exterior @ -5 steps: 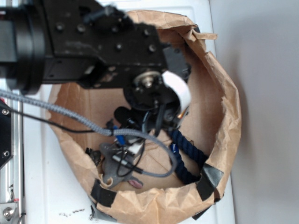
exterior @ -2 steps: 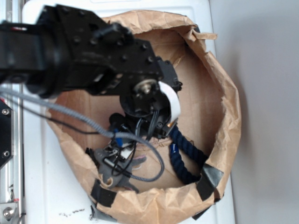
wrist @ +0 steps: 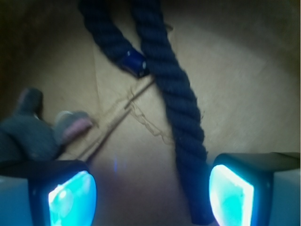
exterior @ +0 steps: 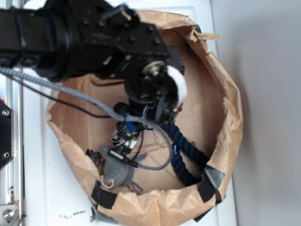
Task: Grab the blue rope.
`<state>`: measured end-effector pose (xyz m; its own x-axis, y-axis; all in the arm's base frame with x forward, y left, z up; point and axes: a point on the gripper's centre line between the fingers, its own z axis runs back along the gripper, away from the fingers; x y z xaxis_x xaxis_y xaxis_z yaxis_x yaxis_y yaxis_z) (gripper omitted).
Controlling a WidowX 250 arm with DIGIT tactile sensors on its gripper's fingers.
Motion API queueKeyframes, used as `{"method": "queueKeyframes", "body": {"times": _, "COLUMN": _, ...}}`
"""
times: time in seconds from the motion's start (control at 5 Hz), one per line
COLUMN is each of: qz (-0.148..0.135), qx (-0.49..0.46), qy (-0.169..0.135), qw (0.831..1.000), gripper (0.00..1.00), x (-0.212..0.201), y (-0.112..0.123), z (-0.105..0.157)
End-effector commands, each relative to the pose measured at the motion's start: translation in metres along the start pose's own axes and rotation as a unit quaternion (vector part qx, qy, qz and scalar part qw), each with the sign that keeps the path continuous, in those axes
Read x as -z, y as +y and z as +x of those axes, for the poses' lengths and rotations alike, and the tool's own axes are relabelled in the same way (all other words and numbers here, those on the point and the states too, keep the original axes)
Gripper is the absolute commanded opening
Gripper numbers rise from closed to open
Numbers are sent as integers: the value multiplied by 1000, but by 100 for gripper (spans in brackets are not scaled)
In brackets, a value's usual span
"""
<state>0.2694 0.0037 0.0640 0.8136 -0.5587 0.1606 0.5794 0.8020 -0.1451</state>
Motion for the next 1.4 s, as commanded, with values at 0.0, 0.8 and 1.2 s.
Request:
{"method": "queueKeyframes", "body": {"times": 0.0, "qz": 25, "qx": -25, "qy": -36, "qw": 999, "gripper": 100, "x": -37, "y": 21, "z": 20}}
{"method": "queueKeyframes", "body": {"times": 0.8, "qz": 54, "qx": 14, "qy": 6, "qw": 998, "gripper": 100, "x": 44, "y": 22, "z": 34}}
{"method": "queueKeyframes", "body": {"times": 1.2, "qz": 88, "qx": 11, "qy": 3, "qw": 996, "gripper": 0, "x": 56, "y": 16, "z": 35}}
